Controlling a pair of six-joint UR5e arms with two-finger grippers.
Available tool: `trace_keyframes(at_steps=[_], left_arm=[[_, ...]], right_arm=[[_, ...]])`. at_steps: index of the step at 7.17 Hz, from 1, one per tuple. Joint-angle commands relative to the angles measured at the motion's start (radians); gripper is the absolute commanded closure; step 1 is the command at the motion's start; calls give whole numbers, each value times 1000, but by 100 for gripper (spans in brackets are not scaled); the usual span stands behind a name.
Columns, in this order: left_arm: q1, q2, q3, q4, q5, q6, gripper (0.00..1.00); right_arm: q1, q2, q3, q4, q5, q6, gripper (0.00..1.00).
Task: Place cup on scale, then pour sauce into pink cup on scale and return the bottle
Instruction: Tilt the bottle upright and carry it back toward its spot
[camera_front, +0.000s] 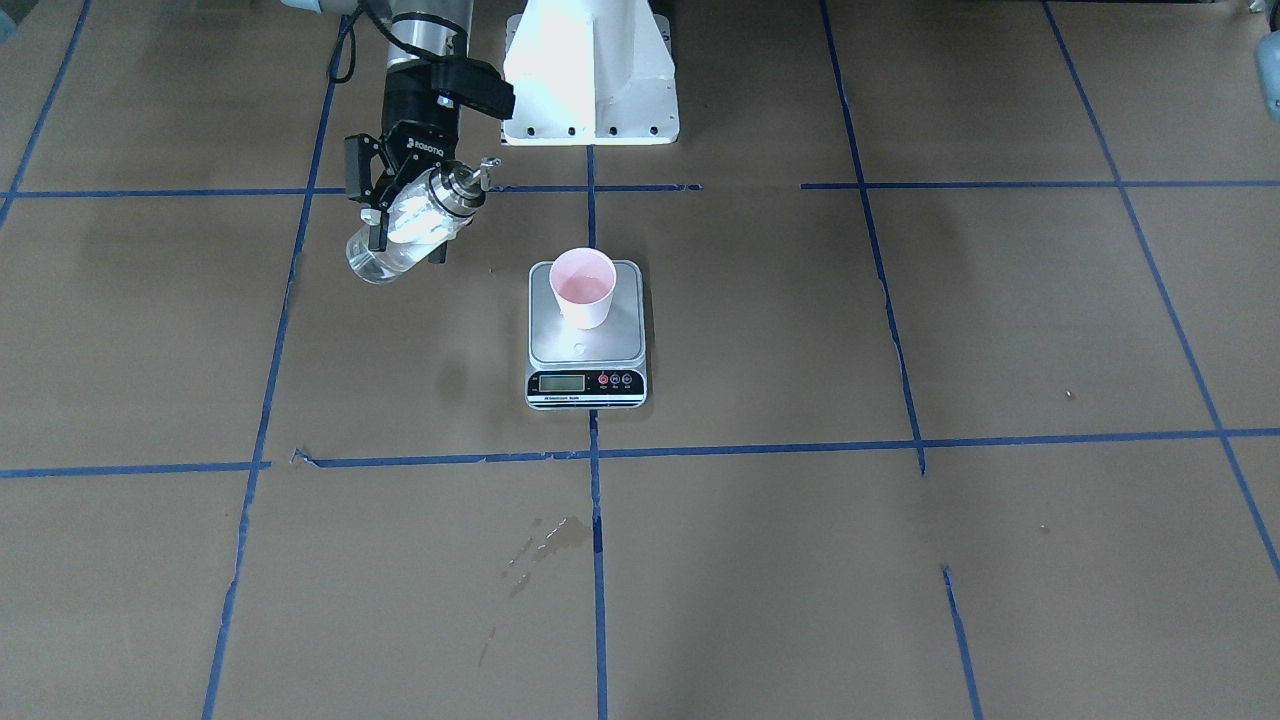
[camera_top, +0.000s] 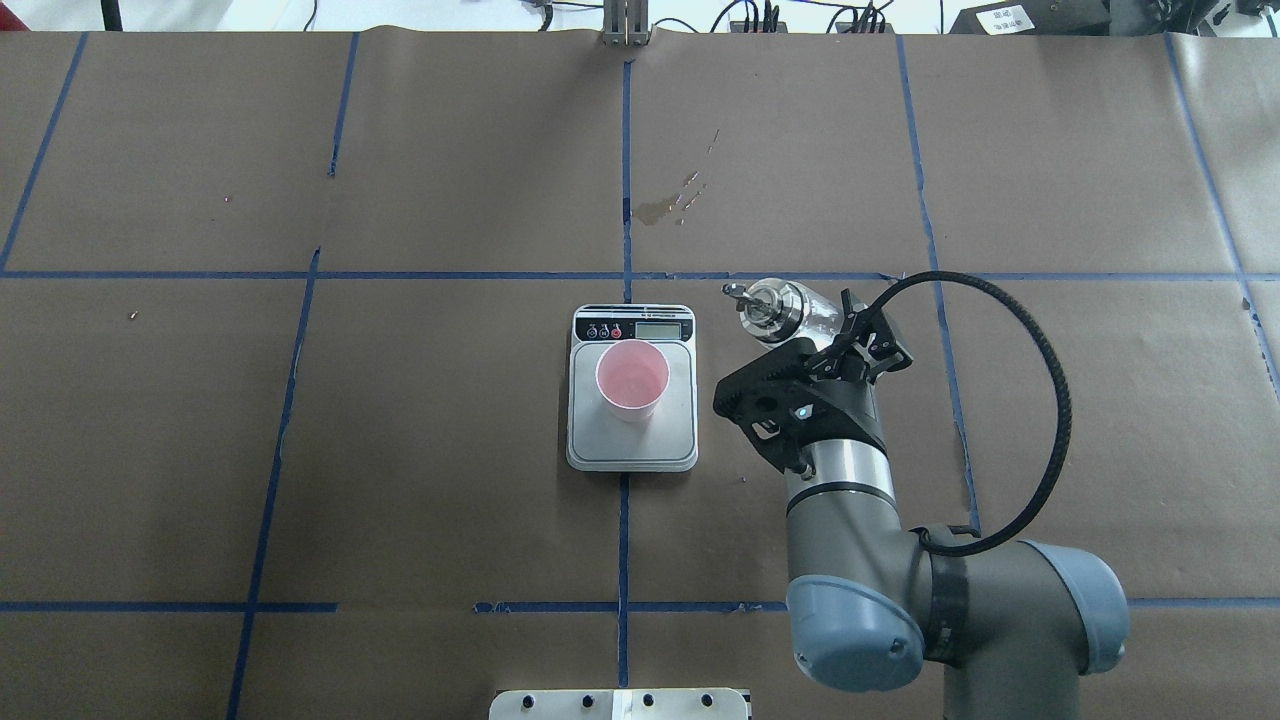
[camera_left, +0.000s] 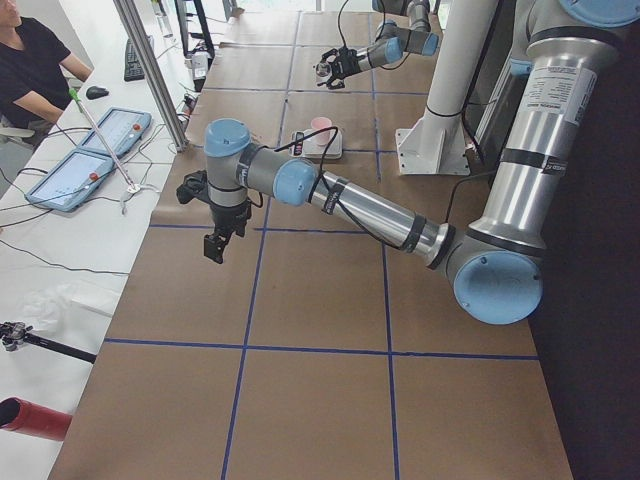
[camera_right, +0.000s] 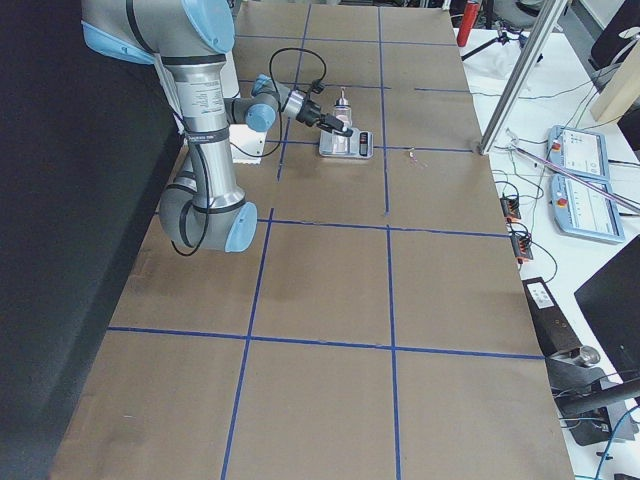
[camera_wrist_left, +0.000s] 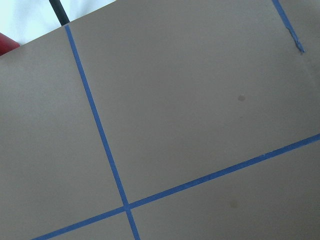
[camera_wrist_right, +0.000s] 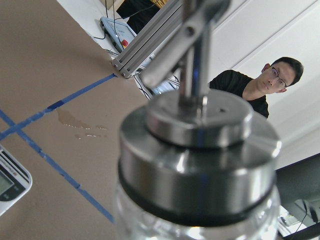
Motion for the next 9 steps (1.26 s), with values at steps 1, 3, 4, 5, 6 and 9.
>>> trace_keyframes(at_steps=[1,3,4,5,6,9], left_arm=[[-2,-4,-4,0,0,-2,0],[-4,-9,-6,0,-4,-3,0],[-4,-15,0,0,-2,-3,0],[-4,-15,-1,0,-2,-3,0],[-4,-15,-1,0,-2,-3,0],[-5,-14,-16,2,-2,-32,0]], right_arm=[[105,-8,21,15,222,120,100],[138,-37,32,32,261,245,100],[138,-96,30,120,263,243,100],[138,-205,20,347,272,244,100],[141,-307,-6,561,301,238,100],[140,-414,-176,947,258,235,100]])
